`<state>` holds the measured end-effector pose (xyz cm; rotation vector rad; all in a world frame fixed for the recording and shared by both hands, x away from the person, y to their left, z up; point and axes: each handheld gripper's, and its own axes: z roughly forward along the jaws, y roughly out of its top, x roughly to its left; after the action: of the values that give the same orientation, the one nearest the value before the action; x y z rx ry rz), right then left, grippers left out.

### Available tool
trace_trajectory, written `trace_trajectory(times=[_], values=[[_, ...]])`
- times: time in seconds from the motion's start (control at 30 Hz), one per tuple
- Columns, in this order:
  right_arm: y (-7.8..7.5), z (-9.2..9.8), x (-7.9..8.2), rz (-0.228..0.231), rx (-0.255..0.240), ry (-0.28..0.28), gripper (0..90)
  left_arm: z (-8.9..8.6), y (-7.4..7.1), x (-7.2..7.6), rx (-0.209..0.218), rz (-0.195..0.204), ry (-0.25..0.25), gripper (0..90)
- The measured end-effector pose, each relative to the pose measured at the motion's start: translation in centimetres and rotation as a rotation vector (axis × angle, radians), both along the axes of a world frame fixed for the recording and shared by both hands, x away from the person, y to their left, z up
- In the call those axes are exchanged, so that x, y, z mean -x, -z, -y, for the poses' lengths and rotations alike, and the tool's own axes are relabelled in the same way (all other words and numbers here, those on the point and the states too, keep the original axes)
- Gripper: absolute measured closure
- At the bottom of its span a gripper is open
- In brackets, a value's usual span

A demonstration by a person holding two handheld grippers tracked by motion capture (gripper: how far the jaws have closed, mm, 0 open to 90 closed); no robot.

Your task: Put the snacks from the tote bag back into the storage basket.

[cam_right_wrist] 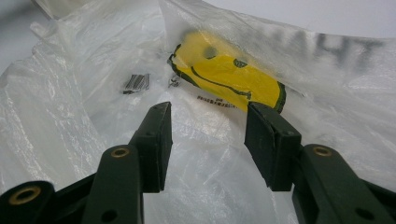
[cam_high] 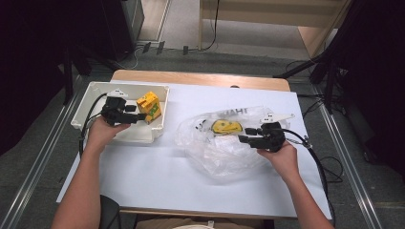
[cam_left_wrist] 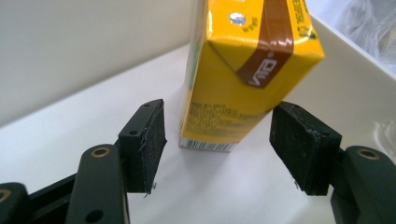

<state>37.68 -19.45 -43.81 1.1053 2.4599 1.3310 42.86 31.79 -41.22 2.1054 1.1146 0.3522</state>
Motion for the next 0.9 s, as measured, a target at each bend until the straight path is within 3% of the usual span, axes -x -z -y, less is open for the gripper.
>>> trace_trajectory(times=[0.17,0.23,0.37,0.53,0.9], values=[[0.0,0.0,0.0,0.003,0.001,0.001,52.4,-0.6,-0.2,0.8,0.008,-0.006,-0.012,41.2],[0.0,0.0,0.0,0.004,0.002,0.001,52.4,-0.8,-0.3,1.0,0.016,-0.018,0.002,47.4],[0.0,0.0,0.0,0.003,0.0,0.001,52.4,-0.6,-0.3,1.0,0.042,-0.048,0.054,68.8],[0.0,0.0,0.0,0.002,0.002,0.0,52.7,0.3,-0.3,1.0,0.01,-0.051,0.08,87.1],[-0.2,0.1,0.0,0.011,-0.004,0.002,53.5,2.0,-0.1,0.5,0.007,-0.073,0.126,90.0]])
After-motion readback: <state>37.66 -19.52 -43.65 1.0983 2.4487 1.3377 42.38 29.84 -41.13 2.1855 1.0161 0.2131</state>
